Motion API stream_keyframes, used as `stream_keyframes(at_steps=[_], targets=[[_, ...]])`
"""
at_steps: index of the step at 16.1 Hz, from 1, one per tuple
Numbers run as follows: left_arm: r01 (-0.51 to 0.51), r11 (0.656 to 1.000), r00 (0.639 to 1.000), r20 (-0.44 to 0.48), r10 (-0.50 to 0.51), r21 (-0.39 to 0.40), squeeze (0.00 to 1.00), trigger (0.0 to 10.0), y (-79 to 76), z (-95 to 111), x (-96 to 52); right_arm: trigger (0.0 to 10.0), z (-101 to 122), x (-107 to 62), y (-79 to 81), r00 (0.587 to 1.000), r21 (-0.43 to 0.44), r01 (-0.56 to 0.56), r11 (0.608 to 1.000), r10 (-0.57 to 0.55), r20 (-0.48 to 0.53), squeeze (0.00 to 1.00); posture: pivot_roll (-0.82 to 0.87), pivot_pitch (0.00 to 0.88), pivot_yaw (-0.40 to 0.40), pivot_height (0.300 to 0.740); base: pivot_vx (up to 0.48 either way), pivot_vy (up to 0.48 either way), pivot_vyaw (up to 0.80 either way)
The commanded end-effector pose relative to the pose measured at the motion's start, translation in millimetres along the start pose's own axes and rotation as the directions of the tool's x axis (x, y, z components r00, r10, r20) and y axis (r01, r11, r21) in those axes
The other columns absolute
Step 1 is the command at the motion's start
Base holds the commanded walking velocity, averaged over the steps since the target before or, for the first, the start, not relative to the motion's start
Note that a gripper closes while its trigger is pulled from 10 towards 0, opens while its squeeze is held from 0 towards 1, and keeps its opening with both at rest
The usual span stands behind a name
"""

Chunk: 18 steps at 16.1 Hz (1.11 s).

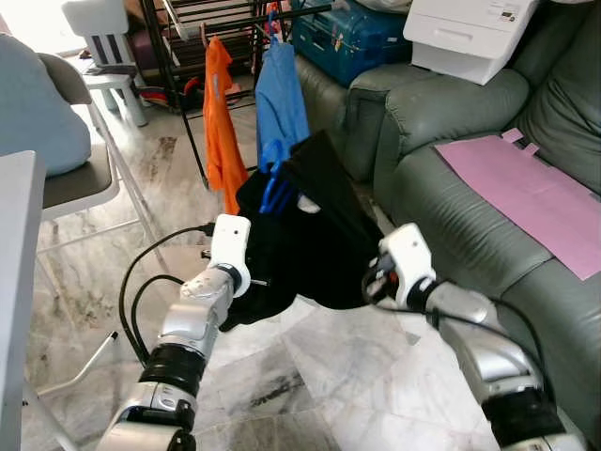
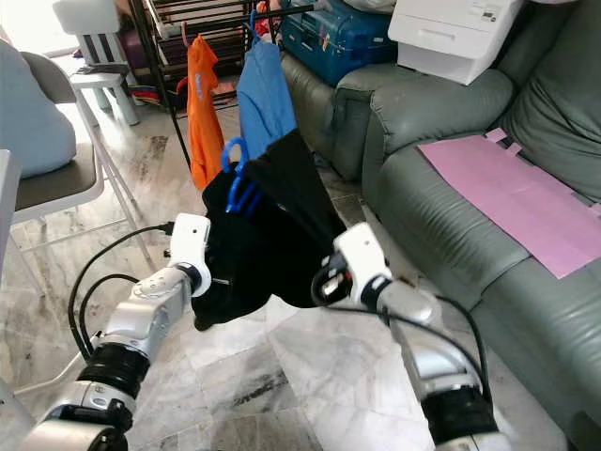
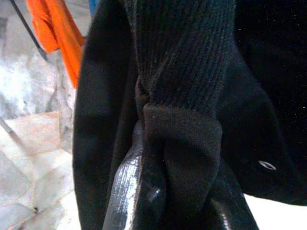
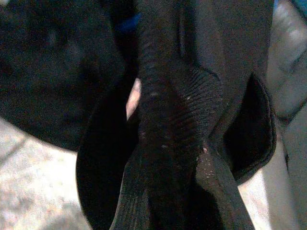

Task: Hang hanger

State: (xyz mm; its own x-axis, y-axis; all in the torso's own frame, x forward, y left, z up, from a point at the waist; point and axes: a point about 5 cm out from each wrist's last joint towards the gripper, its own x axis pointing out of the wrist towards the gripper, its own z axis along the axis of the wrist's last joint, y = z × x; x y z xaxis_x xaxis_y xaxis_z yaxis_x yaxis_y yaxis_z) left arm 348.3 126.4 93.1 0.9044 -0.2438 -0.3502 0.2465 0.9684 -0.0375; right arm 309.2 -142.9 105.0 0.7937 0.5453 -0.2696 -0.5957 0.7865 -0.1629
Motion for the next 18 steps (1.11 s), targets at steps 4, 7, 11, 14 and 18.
stream_keyframes(at_steps=[4,7,11,14,18], targets=[[-0.031,0.999,0.992,0.125,0.029,0.008,0.00,0.0,20.9,30,-3.2,10.0,-8,-2.3,0.6,0.997,-0.102,-0.048,0.994,0.042,-0.061,1.00,-0.11,0.058,0.012,0.740,0.000,0.000,0.00],[-0.047,0.999,0.991,0.126,0.046,0.008,0.00,0.0,27.6,29,-4.3,10.0,-15,-8.3,11.3,0.978,-0.203,-0.192,0.960,0.170,-0.121,1.00,-0.12,0.057,0.010,0.740,0.000,0.000,0.00],[0.049,0.995,0.985,0.159,-0.063,0.090,0.00,0.0,27.2,33,-7.4,10.0,-4,-13.9,6.6,0.967,-0.332,-0.255,0.908,0.235,-0.102,1.00,-0.12,0.055,0.010,0.740,0.000,0.000,0.00],[0.192,0.950,0.968,0.109,-0.224,0.248,0.00,0.0,28.7,20,-15.1,10.0,11,-19.1,-7.0,0.965,-0.417,-0.259,0.871,0.251,-0.076,1.00,-0.12,0.056,0.014,0.740,0.000,0.000,0.00],[0.324,0.833,0.939,-0.044,-0.342,0.449,0.00,0.0,44.6,-10,-32.9,10.0,16,-36.7,-20.6,0.949,-0.465,-0.308,0.830,0.303,-0.087,1.00,-0.12,0.063,0.015,0.740,0.000,0.000,0.00]])
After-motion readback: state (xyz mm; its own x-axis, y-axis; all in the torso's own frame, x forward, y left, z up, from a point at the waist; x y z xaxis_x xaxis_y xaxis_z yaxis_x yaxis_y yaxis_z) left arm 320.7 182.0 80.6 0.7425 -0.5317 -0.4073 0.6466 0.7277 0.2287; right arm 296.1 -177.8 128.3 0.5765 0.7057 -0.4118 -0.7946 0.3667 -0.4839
